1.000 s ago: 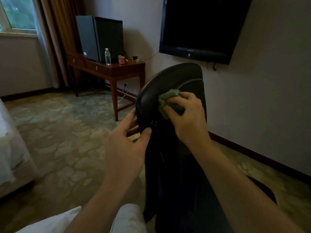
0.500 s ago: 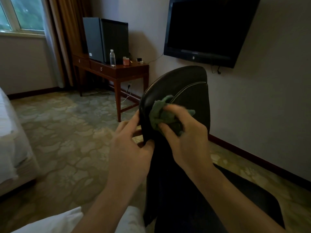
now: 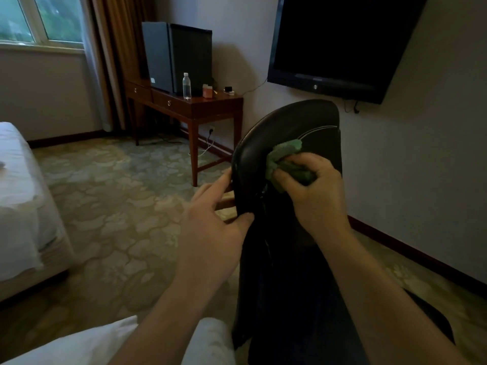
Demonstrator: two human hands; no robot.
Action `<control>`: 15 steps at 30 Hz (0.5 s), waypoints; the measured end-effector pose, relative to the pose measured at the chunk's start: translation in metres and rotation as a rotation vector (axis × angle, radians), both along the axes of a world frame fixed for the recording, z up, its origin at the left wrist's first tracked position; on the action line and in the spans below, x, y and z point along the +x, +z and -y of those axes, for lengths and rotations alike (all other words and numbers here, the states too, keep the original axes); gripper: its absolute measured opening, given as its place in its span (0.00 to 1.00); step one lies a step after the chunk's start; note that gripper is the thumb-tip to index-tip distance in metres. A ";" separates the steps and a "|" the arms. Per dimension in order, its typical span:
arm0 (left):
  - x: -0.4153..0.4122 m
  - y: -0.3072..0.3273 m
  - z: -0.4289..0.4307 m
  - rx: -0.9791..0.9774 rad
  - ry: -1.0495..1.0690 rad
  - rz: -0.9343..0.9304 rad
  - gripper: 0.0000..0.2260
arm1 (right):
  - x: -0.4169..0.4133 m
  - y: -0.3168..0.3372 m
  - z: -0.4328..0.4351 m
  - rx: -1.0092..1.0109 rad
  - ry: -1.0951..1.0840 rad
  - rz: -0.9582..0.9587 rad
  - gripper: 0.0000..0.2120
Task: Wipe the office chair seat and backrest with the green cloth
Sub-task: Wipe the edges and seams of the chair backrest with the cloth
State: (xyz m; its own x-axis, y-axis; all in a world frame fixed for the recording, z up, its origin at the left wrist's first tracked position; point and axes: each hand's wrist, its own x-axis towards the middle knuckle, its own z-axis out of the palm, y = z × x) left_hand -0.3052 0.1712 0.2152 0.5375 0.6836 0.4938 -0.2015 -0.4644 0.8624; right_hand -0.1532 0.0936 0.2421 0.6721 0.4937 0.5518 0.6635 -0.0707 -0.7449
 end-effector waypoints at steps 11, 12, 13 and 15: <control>0.000 0.000 0.000 -0.006 0.008 0.035 0.29 | -0.024 -0.004 0.012 -0.045 0.066 0.186 0.12; 0.000 0.001 0.001 -0.002 0.009 0.039 0.29 | -0.018 -0.001 0.009 -0.045 0.033 0.198 0.12; 0.000 0.002 0.002 -0.001 0.007 0.043 0.30 | -0.012 0.001 0.005 -0.030 -0.004 0.195 0.11; -0.001 0.003 0.001 -0.006 0.006 0.043 0.32 | -0.004 0.005 -0.001 0.014 -0.048 0.182 0.12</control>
State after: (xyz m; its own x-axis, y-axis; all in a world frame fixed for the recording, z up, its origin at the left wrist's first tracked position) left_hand -0.3065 0.1699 0.2184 0.5115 0.6898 0.5124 -0.2358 -0.4607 0.8557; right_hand -0.1573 0.0950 0.2467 0.5829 0.4552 0.6731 0.7836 -0.0960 -0.6138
